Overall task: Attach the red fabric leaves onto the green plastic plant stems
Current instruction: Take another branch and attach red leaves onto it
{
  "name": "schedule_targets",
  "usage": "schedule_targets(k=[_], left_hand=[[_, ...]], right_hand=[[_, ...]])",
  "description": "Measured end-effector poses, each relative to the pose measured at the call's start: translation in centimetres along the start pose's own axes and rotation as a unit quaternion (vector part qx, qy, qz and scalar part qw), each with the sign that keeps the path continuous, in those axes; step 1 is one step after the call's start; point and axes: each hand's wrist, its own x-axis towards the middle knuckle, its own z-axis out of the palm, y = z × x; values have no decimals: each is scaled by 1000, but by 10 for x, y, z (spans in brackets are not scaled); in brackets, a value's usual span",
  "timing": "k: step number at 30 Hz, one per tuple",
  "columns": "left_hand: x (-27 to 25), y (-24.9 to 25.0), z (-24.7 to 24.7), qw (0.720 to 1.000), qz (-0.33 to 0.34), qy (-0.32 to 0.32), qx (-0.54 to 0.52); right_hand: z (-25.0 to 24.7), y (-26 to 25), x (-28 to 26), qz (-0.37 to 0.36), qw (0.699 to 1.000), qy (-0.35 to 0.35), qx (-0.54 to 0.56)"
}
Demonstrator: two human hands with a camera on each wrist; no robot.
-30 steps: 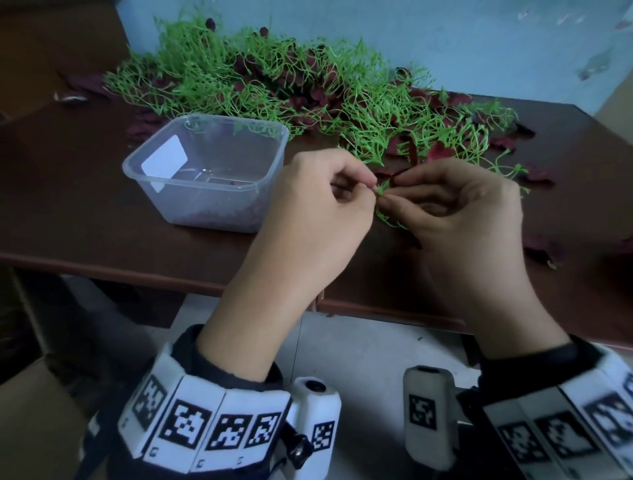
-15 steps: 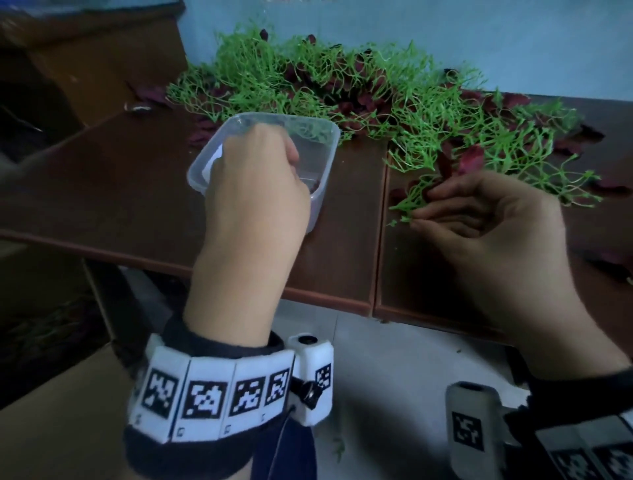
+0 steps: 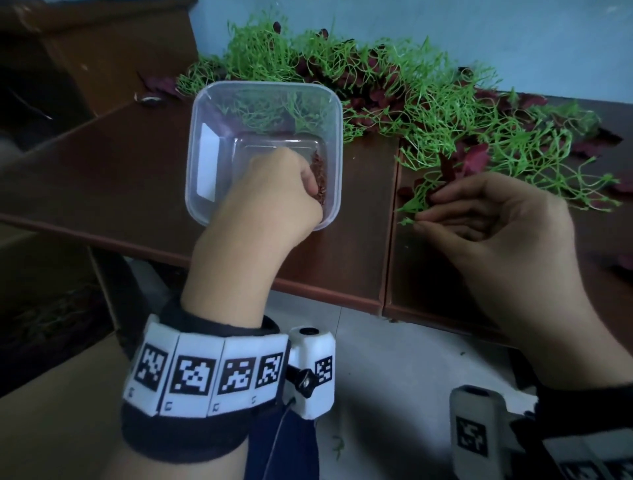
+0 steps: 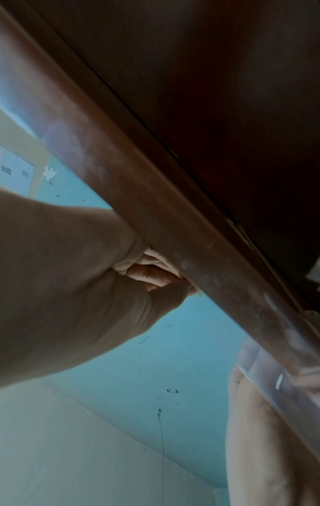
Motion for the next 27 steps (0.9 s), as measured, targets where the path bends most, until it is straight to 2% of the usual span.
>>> schedule_targets(k=[6,10,19,22,27], left_hand=[[5,0,-1,999,23,-14,25],[4,0,1,998,29,12,55],[5,-3,2,996,55,14,65],[9,-5,5,996,71,44,32],[9,2,2,984,103,131,-64]], right_hand=[[3,1,1,5,1000,6,11],[5,0,0,8,1000,5,15],[2,0,-1,9,1000,0,3],[-1,1,-1,6,1000,8,-3],[-3,6,2,-4,1000,10,-26]])
